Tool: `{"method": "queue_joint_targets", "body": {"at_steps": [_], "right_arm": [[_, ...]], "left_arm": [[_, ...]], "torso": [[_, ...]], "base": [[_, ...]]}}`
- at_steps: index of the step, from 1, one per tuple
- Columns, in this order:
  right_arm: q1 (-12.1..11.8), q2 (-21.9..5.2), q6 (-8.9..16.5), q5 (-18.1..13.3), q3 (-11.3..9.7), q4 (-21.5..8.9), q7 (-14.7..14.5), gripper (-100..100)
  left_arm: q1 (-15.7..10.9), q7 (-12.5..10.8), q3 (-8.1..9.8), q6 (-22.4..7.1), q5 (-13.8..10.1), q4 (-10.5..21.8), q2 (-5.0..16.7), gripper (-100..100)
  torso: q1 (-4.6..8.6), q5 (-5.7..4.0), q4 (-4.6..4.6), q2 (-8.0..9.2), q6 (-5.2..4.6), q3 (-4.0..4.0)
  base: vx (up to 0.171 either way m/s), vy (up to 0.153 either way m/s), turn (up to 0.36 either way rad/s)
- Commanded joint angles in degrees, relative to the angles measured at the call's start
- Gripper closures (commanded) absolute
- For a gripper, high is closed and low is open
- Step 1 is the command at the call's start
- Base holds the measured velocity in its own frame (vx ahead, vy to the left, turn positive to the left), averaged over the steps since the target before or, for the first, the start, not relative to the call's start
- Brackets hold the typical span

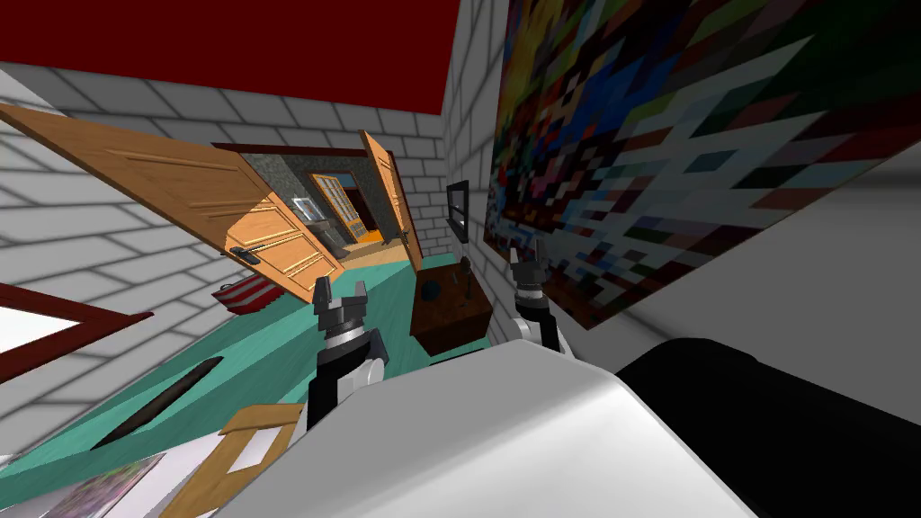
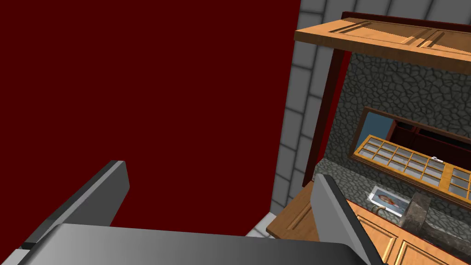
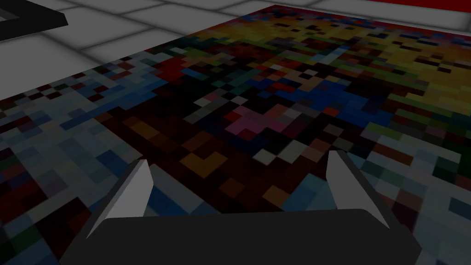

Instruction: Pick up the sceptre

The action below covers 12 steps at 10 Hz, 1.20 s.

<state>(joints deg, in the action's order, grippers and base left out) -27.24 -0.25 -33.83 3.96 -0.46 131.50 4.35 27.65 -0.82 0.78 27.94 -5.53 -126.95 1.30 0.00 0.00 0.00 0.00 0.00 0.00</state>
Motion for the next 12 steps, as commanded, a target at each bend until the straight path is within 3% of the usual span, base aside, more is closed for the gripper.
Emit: {"method": "queue_joint_targets", "body": {"at_steps": [1, 6, 7, 8, 9, 10, 11, 12], "right_arm": [[0.00, 0.00, 0.00, 0.00, 0.00, 0.00, 0.00, 0], [0.00, -0.01, 0.00, 0.00, 0.00, 0.00, 0.00, 0], [0.00, -0.01, 0.00, 0.00, 0.01, 0.00, 0.00, 0], [-0.01, -0.01, 0.00, 0.00, 0.01, 0.00, 0.00, 0], [0.00, -0.01, 0.00, 0.00, 0.00, 0.00, 0.00, 0], [-0.01, -0.01, 0.00, 0.00, 0.01, 0.00, 0.00, 0], [0.00, -0.01, 0.00, 0.00, 0.00, 0.00, 0.00, 0], [-0.01, -0.01, 0.00, 0.00, 0.01, 0.00, 0.00, 0]], "left_arm": [[0.06, -0.36, -0.35, -1.06, -1.67, 1.56, 1.61, -100], [0.05, -1.90, -1.89, -5.77, -9.06, 8.62, 6.56, -100], [0.05, -1.90, -1.89, -5.77, -9.31, 8.62, 6.56, -100], [0.00, -2.29, -2.30, -7.03, -11.39, 10.49, 7.70, -100], [0.00, -2.29, -2.30, -7.03, -11.39, 10.49, 7.70, -100], [-0.10, -2.70, -2.73, -8.35, -13.60, 12.47, 8.91, -100], [-0.10, -2.70, -2.73, -8.35, -13.60, 12.47, 8.91, -100], [-0.22, -3.14, -3.19, -9.75, -15.92, 14.53, 10.21, -100]], "torso": [[0.00, 0.00, 0.00, 0.00, 0.00, 0.00], [-0.32, 0.07, 0.00, 0.00, -0.02, 0.00], [-0.34, 0.08, 0.01, -0.02, -0.01, 0.01], [-0.25, 0.06, 0.01, -0.05, 0.01, 0.03], [-0.22, 0.05, 0.02, -0.06, -0.02, 0.04], [-0.17, 0.04, 0.01, -0.06, 0.02, 0.03], [-0.16, 0.04, 0.02, -0.06, -0.02, 0.04], [-0.15, 0.03, 0.01, -0.06, 0.02, 0.03]], "base": [[-0.004, 0.024, -0.142], [0.000, 0.070, -0.219], [0.007, 0.058, -0.083], [0.008, 0.047, -0.207], [0.003, 0.037, -0.092], [0.006, 0.036, -0.199], [0.003, 0.036, -0.123], [0.003, 0.043, -0.201]]}}
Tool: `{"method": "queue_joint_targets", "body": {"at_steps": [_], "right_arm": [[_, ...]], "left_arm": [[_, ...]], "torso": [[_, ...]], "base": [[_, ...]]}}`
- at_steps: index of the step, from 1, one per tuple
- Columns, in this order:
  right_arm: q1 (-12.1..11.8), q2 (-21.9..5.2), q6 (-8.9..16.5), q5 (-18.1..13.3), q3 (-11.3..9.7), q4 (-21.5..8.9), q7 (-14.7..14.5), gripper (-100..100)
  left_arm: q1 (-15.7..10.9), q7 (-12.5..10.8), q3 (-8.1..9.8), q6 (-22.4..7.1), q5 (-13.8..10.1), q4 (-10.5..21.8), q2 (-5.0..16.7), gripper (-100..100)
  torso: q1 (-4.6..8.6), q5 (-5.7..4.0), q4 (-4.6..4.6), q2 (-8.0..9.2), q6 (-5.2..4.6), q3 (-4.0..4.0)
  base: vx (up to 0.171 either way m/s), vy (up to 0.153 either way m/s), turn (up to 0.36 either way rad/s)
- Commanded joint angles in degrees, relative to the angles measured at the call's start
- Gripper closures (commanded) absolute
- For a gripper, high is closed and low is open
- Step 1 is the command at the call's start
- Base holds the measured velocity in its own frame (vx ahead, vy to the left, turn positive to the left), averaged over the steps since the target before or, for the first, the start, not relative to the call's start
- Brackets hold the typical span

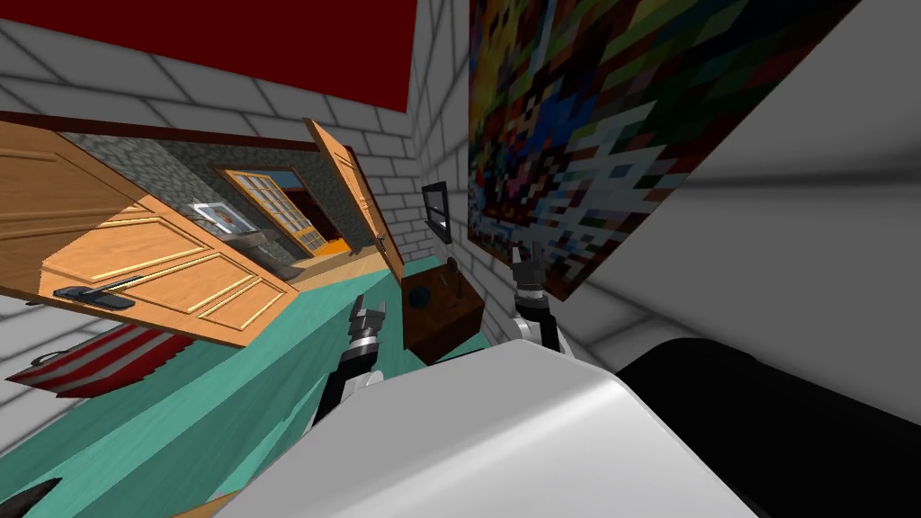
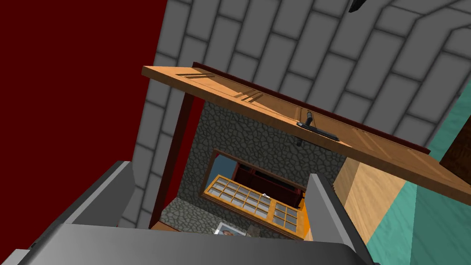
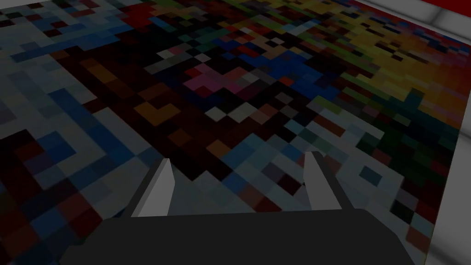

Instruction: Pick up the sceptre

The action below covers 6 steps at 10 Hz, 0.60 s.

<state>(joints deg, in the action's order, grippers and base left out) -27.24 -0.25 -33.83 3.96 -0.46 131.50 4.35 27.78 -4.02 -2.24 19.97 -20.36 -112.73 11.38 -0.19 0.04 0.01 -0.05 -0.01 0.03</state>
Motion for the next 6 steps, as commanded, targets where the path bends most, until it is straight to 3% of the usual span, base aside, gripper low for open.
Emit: {"method": "queue_joint_targets", "body": {"at_steps": [1, 3, 4, 5, 6], "right_arm": [[0.00, 0.00, 0.00, 0.00, 0.00, 0.00, 0.00, 0], [0.00, 0.00, 0.00, 0.00, 0.00, 0.00, 0.00, 0], [0.00, 0.00, 0.00, 0.00, 0.00, 0.00, 0.00, 0], [-0.01, 0.00, 0.00, 0.00, 0.01, 0.00, 0.00, 0], [0.00, 0.00, 0.00, 0.00, 0.00, 0.00, 0.00, 0]], "left_arm": [[-0.35, 0.07, -0.17, -1.78, -1.09, 0.31, 0.13, -100], [-0.70, -0.88, -1.17, -4.79, -5.21, 4.12, 2.91, -100], [-0.70, -0.88, -1.17, -4.79, -5.98, 4.61, 2.91, -100], [-0.91, -1.40, -1.69, -6.38, -8.23, 6.50, 4.35, -100], [-0.91, -1.40, -1.69, -6.38, -8.49, 6.83, 4.35, -100]], "torso": [[0.00, 0.00, 0.00, 0.00, 0.00, 0.00], [0.04, -0.01, 0.00, 0.00, -0.01, 0.00], [-0.04, 0.00, 0.00, 0.00, -0.01, 0.00], [-0.01, 0.01, 0.00, 0.00, 0.03, 0.00], [0.04, -0.01, -0.01, 0.02, -0.01, -0.01]], "base": [[0.001, 0.040, -0.123], [0.002, 0.045, -0.291], [-0.005, 0.049, -0.163], [-0.009, 0.028, -0.304], [-0.008, 0.027, -0.106]]}}
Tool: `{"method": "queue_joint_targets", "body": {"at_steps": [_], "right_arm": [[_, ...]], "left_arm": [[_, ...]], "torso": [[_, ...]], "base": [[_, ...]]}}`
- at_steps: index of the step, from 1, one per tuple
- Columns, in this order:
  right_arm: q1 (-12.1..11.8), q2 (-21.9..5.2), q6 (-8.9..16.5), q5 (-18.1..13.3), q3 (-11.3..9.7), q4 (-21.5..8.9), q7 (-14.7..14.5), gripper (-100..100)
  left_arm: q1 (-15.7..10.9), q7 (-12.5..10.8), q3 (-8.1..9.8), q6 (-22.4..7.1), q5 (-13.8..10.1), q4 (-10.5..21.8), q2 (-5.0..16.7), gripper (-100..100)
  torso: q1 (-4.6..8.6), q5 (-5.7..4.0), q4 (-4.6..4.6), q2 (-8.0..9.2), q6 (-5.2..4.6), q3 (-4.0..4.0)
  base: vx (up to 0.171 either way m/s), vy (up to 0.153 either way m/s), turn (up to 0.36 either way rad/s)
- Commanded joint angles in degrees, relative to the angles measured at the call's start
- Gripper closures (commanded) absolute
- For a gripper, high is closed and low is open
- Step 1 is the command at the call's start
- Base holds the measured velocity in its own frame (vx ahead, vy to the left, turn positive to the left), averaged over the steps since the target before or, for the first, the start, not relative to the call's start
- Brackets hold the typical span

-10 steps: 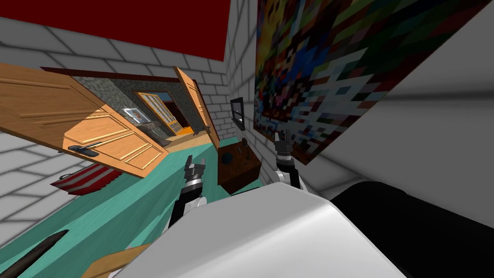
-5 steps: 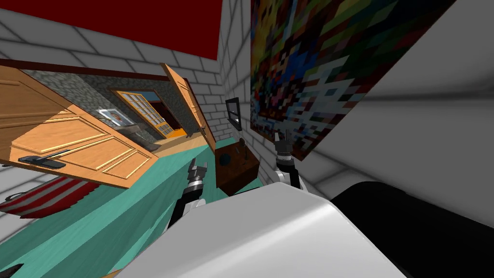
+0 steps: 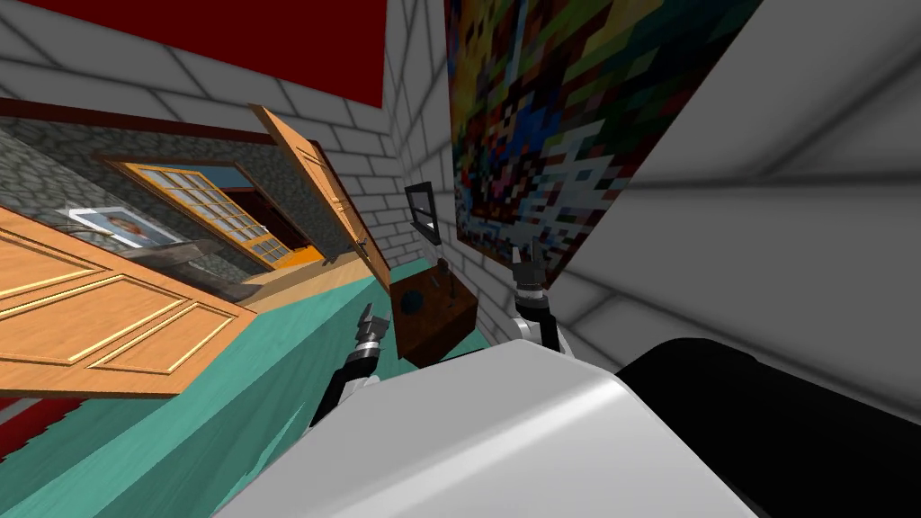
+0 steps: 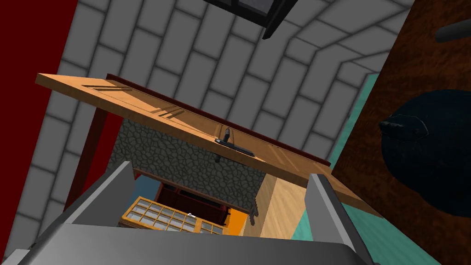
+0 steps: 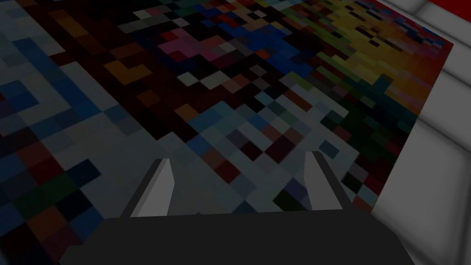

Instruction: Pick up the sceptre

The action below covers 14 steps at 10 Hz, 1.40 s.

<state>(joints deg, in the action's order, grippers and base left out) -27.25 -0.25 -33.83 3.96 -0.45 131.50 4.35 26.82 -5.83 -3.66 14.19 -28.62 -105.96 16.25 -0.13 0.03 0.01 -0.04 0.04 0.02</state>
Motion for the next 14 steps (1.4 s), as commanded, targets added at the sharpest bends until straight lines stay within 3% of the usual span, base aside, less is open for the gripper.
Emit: {"method": "queue_joint_targets", "body": {"at_steps": [1, 2, 3, 5, 6, 8, 10, 11, 13, 14], "right_arm": [[0.00, 0.00, 0.00, 0.00, 0.00, 0.00, 0.00, 0], [0.01, 0.00, 0.00, 0.00, -0.01, 0.00, 0.00, 0], [0.01, 0.00, 0.00, 0.00, -0.01, 0.00, 0.00, 0], [0.01, 0.00, 0.00, 0.00, -0.01, 0.00, 0.00, 0], [0.01, 0.00, 0.00, 0.00, -0.01, 0.00, 0.00, 0], [0.01, 0.00, 0.00, 0.00, 0.00, 0.00, 0.00, 0], [0.00, 0.00, 0.00, 0.00, 0.00, 0.00, 0.00, 0], [0.01, 0.00, 0.00, 0.00, 0.00, 0.00, 0.00, 0], [0.00, 0.00, 0.00, 0.00, 0.00, 0.00, 0.00, 0], [0.00, 0.00, 0.00, 0.00, 0.00, 0.00, 0.00, 0]], "left_arm": [[-0.18, -0.15, -0.78, -2.24, -2.76, 2.31, 0.93, -100], [-0.43, -0.75, -1.29, -3.93, -4.39, 3.63, 2.36, -100], [-0.43, -0.75, -1.29, -3.93, -5.28, 4.57, 2.36, -100], [-0.96, -2.10, -2.23, -7.45, -9.10, 8.35, 5.06, -100], [-0.96, -2.10, -2.23, -7.45, -10.25, 9.17, 5.06, -100], [-1.51, -3.66, -2.98, -10.59, -14.13, 12.92, 7.44, -100], [-1.80, -4.52, -3.27, -12.92, -17.08, 16.20, 8.50, -100], [-1.80, -4.52, -3.27, -12.92, -17.26, 16.20, 8.50, -100], [-2.38, -6.36, -3.71, -16.33, -21.48, 20.58, 10.36, -100], [-2.38, -6.36, -3.71, -16.63, -21.56, 20.89, 10.36, -100]], "torso": [[0.00, 0.00, 0.00, 0.00, 0.00, 0.00], [0.03, -0.01, 0.00, 0.00, -0.05, 0.00], [0.01, 0.00, 0.00, 0.02, -0.05, -0.01], [0.04, -0.01, 0.00, 0.02, -0.03, -0.01], [0.02, -0.01, -0.01, 0.04, -0.04, -0.02], [0.04, -0.01, -0.02, 0.05, -0.03, -0.03], [0.05, -0.01, 0.00, 0.01, 0.03, -0.01], [0.06, -0.02, 0.00, 0.00, -0.03, 0.00], [0.06, -0.02, 0.00, -0.04, -0.02, 0.02], [0.07, -0.02, 0.00, -0.05, -0.02, 0.02]], "base": [[-0.007, 0.023, -0.222], [-0.013, 0.027, -0.415], [-0.014, 0.025, -0.157], [-0.016, 0.017, -0.340], [-0.028, 0.025, -0.153], [-0.025, 0.013, -0.335], [-0.013, 0.011, -0.199], [-0.011, 0.011, -0.153], [-0.003, 0.006, -0.342], [-0.004, 0.011, -0.143]]}}
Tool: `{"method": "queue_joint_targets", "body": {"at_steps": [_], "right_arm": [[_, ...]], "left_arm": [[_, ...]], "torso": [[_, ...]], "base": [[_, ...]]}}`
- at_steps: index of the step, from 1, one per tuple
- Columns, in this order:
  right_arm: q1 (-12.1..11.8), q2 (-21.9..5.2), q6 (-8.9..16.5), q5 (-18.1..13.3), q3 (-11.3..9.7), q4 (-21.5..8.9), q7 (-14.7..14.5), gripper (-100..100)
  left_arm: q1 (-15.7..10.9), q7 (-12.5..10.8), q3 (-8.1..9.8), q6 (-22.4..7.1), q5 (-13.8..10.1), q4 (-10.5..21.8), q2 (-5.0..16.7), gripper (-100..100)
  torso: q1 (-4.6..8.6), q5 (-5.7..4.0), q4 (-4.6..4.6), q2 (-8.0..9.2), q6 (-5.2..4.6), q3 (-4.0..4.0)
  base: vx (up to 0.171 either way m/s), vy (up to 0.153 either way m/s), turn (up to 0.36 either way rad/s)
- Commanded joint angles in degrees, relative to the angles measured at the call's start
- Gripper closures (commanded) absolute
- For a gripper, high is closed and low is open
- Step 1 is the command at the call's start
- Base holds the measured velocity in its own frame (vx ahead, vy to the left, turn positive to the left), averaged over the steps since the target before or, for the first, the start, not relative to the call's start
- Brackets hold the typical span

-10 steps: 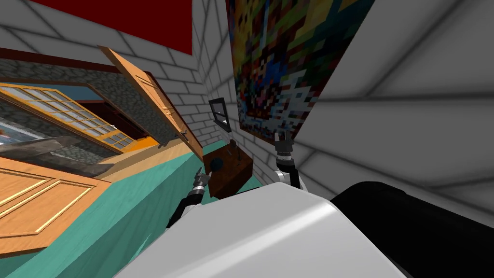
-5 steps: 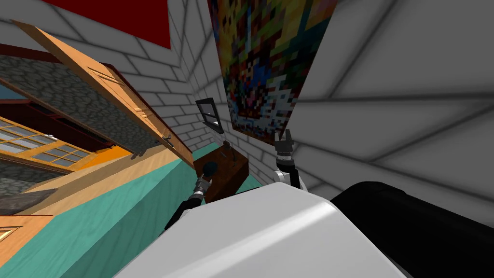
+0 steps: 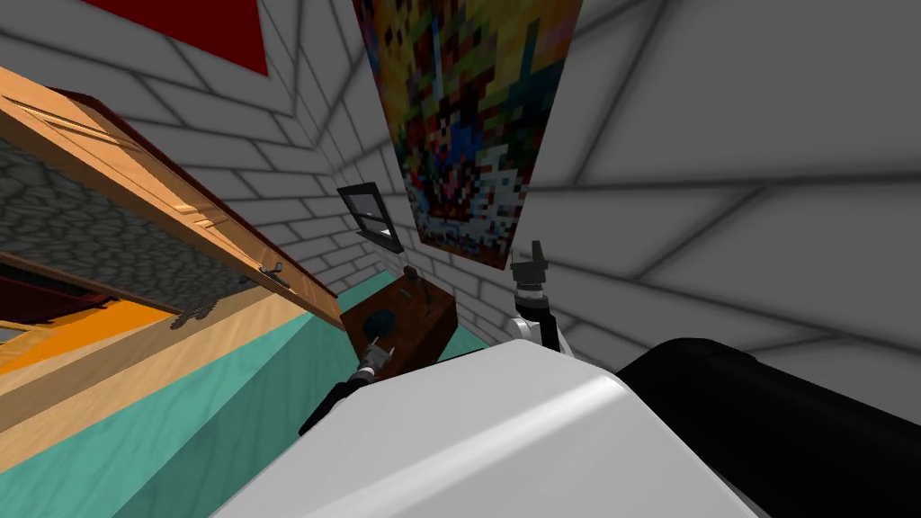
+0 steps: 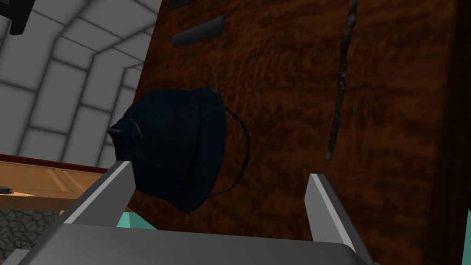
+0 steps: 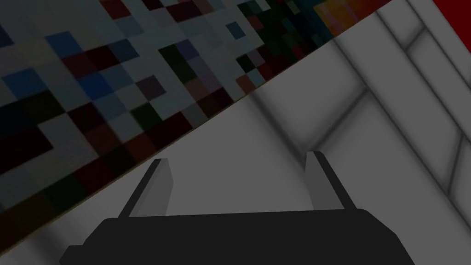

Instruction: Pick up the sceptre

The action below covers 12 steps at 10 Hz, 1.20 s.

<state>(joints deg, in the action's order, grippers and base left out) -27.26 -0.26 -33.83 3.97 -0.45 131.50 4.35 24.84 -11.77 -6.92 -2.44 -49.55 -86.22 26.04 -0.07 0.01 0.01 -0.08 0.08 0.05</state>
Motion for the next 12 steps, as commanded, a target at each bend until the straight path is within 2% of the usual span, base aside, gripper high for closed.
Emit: {"method": "queue_joint_targets", "body": {"at_steps": [1, 2, 3, 4, 5, 6, 7, 8, 9, 10, 11, 12], "right_arm": [[0.00, 0.00, 0.00, 0.00, 0.00, 0.00, 0.00, 0], [0.01, 0.00, 0.00, 0.00, -0.01, 0.00, 0.00, 0], [0.00, 0.00, 0.00, 0.00, 0.00, 0.00, 0.00, 0], [0.01, 0.00, 0.00, 0.00, -0.01, 0.00, 0.00, 0], [0.00, 0.00, 0.00, 0.00, 0.00, 0.00, 0.00, 0], [0.01, 0.00, 0.00, 0.00, -0.01, 0.00, 0.00, 0], [-0.01, 0.00, 0.00, 0.00, 0.00, 0.00, 0.00, 0], [0.00, 0.00, 0.00, 0.00, 0.00, 0.00, 0.00, 0], [-0.01, 0.00, 0.00, 0.00, 0.00, 0.00, 0.00, 0], [0.01, 0.00, 0.00, 0.00, 0.00, 0.00, 0.00, 0], [-0.01, 0.00, 0.00, 0.00, 0.01, 0.00, 0.00, 0], [0.00, 0.00, 0.00, 0.00, 0.00, 0.00, 0.00, 0]], "left_arm": [[-0.71, -1.41, -0.58, -1.88, -2.65, 2.86, 1.40, -100], [-0.71, -1.41, -0.58, -1.88, -2.65, 3.47, 1.40, -100], [-1.01, -2.44, -0.66, -3.74, -4.58, 5.72, 2.21, -100], [-1.01, -2.44, -0.66, -3.74, -4.58, 5.78, 2.21, -100], [-1.32, -3.51, -0.68, -5.52, -6.41, 8.06, 2.96, -100], [-1.32, -3.51, -0.68, -5.60, -6.41, 8.06, 2.96, -100], [-1.62, -4.61, -0.66, -7.08, -8.14, 10.33, 3.65, -100], [-1.62, -4.61, -0.66, -7.45, -8.14, 10.33, 3.65, -100], [-1.92, -5.74, -0.59, -9.29, -9.78, 12.55, 4.28, -100], [-1.92, -5.74, -0.59, -9.29, -9.78, 12.55, 4.28, -100], [-2.21, -6.89, -0.48, -11.04, -11.33, 14.73, 4.88, -100], [-2.21, -6.89, -0.48, -11.11, -11.33, 14.73, 4.88, -100]], "torso": [[0.00, 0.00, 0.00, 0.00, 0.00, 0.00], [0.00, 0.00, 0.00, -0.03, -0.05, 0.02], [-0.01, 0.00, 0.00, -0.02, 0.00, 0.01], [0.04, 0.00, 0.01, -0.10, -0.06, 0.05], [0.03, -0.01, 0.02, -0.07, 0.01, 0.04], [0.01, -0.01, 0.01, -0.09, -0.05, 0.05], [0.02, 0.00, 0.02, -0.08, 0.01, 0.05], [0.04, -0.01, 0.01, -0.08, -0.03, 0.04], [0.02, 0.00, 0.02, -0.12, 0.00, 0.07], [0.03, -0.01, 0.01, -0.09, -0.05, 0.05], [0.00, 0.00, 0.02, -0.12, 0.02, 0.06], [0.01, 0.00, 0.02, -0.13, -0.03, 0.07]], "base": [[0.007, 0.005, -0.290], [-0.006, 0.013, -0.120], [0.025, -0.007, -0.316], [0.009, 0.004, -0.131], [0.015, 0.002, -0.290], [0.016, 0.010, -0.142], [0.011, -0.001, -0.215], [0.027, 0.009, -0.161], [0.006, -0.003, -0.309], [0.023, 0.014, -0.141], [0.024, 0.009, -0.243], [0.017, 0.009, -0.121]]}}
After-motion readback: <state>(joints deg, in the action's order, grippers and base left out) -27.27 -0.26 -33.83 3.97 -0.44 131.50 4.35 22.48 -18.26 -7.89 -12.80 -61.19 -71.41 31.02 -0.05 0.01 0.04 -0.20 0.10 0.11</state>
